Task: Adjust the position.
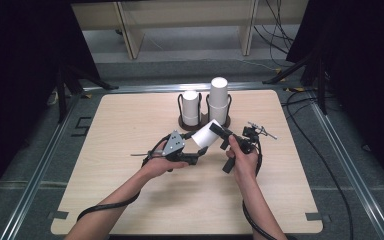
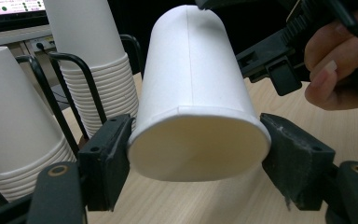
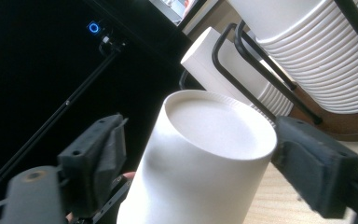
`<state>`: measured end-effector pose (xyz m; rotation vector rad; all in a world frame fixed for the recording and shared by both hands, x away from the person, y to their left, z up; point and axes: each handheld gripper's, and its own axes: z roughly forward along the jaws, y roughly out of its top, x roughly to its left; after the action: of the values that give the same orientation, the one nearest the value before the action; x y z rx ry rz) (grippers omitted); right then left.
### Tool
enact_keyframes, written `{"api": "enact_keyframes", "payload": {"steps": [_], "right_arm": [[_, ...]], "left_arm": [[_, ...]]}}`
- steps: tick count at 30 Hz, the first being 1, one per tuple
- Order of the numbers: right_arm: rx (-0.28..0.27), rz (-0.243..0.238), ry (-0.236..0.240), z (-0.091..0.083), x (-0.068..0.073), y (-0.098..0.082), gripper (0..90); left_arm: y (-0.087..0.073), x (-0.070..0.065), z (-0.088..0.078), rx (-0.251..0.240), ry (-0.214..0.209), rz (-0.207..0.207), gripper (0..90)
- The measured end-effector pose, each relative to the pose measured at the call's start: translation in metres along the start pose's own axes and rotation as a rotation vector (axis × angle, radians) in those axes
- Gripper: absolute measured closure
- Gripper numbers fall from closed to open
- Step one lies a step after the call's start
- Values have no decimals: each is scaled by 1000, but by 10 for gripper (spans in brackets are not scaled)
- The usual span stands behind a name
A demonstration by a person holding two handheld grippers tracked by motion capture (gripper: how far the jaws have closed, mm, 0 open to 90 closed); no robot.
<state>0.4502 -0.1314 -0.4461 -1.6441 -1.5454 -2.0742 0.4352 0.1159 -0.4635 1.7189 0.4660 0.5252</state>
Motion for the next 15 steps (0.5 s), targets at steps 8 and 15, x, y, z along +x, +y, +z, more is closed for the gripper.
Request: {"api": "enact_keyframes", "payload": {"steps": [8, 15], "right_arm": [[5, -90, -31, -4, 6, 4, 151], [7, -168, -51, -10, 13, 9, 151]], "left_arm": [[3, 2, -4, 19, -25, 10, 283], [6, 5, -8, 56, -36, 36, 286]]}}
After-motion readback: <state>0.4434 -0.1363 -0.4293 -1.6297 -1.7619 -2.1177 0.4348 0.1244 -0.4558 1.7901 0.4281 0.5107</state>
